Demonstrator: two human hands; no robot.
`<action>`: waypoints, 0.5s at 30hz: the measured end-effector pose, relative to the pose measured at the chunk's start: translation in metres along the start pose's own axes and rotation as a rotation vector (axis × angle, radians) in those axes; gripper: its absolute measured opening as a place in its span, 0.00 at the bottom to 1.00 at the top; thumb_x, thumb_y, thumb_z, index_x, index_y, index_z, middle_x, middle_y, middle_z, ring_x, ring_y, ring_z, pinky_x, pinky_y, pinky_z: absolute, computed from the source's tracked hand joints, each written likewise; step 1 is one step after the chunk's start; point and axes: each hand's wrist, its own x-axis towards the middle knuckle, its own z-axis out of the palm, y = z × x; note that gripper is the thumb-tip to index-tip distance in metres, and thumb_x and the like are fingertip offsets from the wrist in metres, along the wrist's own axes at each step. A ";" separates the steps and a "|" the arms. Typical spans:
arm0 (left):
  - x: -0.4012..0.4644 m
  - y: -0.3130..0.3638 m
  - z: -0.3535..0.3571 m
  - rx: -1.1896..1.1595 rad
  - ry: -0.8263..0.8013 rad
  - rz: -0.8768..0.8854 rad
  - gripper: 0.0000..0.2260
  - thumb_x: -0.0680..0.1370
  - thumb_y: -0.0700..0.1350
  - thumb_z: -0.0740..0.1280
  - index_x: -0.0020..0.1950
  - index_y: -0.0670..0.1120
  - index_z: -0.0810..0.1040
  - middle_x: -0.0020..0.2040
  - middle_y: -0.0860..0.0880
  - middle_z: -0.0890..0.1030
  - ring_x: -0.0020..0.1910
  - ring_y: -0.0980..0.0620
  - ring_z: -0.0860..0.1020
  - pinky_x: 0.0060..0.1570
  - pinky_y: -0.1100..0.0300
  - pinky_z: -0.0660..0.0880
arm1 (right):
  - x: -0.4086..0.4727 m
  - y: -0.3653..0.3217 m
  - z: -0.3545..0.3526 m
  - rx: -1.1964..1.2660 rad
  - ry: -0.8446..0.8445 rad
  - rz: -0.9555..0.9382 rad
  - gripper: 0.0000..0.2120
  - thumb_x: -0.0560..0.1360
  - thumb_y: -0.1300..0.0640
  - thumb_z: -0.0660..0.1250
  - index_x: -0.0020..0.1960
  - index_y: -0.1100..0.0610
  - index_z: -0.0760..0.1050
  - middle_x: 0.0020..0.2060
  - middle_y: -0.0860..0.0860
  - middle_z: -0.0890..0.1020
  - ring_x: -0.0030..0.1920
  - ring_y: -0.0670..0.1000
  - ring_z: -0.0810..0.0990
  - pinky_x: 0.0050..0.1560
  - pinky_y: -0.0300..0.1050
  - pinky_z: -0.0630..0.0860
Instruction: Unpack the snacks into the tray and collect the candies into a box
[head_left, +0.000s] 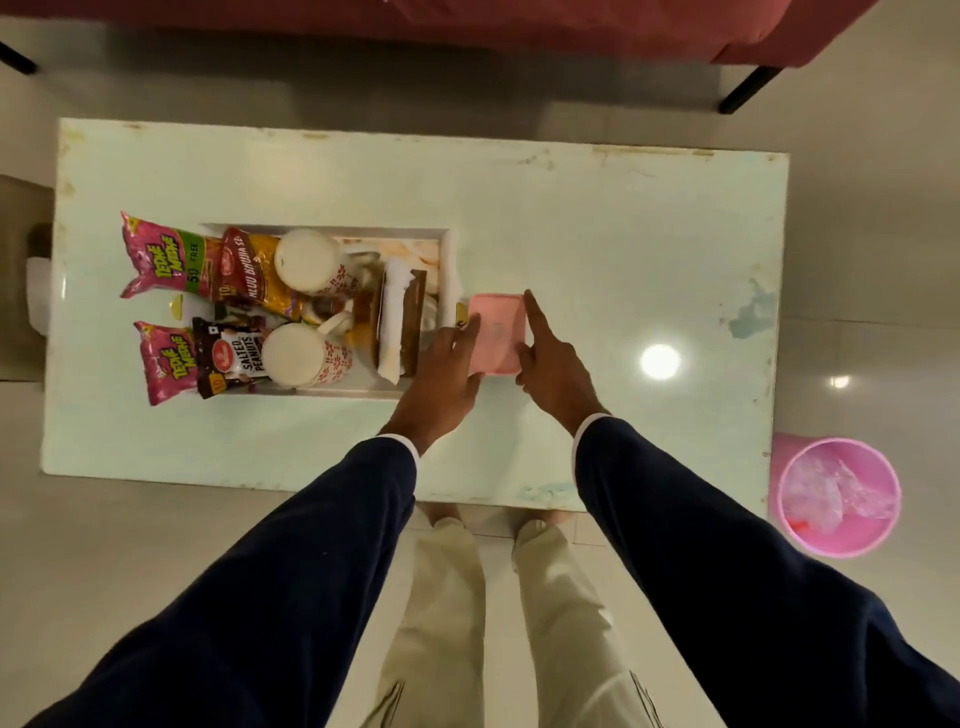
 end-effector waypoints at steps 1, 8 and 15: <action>0.001 0.000 0.002 0.058 0.014 0.014 0.32 0.82 0.44 0.66 0.82 0.46 0.54 0.73 0.39 0.67 0.73 0.40 0.66 0.71 0.44 0.69 | 0.002 0.000 0.001 -0.030 0.015 0.011 0.33 0.83 0.51 0.55 0.79 0.36 0.40 0.41 0.55 0.84 0.40 0.58 0.84 0.47 0.58 0.83; 0.005 -0.008 0.008 0.449 0.145 0.074 0.32 0.80 0.50 0.67 0.81 0.45 0.58 0.66 0.41 0.74 0.63 0.40 0.75 0.56 0.45 0.77 | 0.004 -0.007 0.010 -0.066 0.106 0.029 0.34 0.83 0.54 0.56 0.81 0.39 0.41 0.38 0.55 0.81 0.35 0.57 0.82 0.41 0.56 0.82; -0.019 -0.012 -0.020 0.385 0.080 0.106 0.37 0.78 0.48 0.69 0.81 0.44 0.54 0.71 0.42 0.71 0.70 0.40 0.71 0.64 0.44 0.74 | -0.009 -0.020 0.004 -0.066 0.122 0.166 0.35 0.83 0.48 0.57 0.82 0.47 0.42 0.51 0.56 0.83 0.48 0.60 0.83 0.51 0.59 0.81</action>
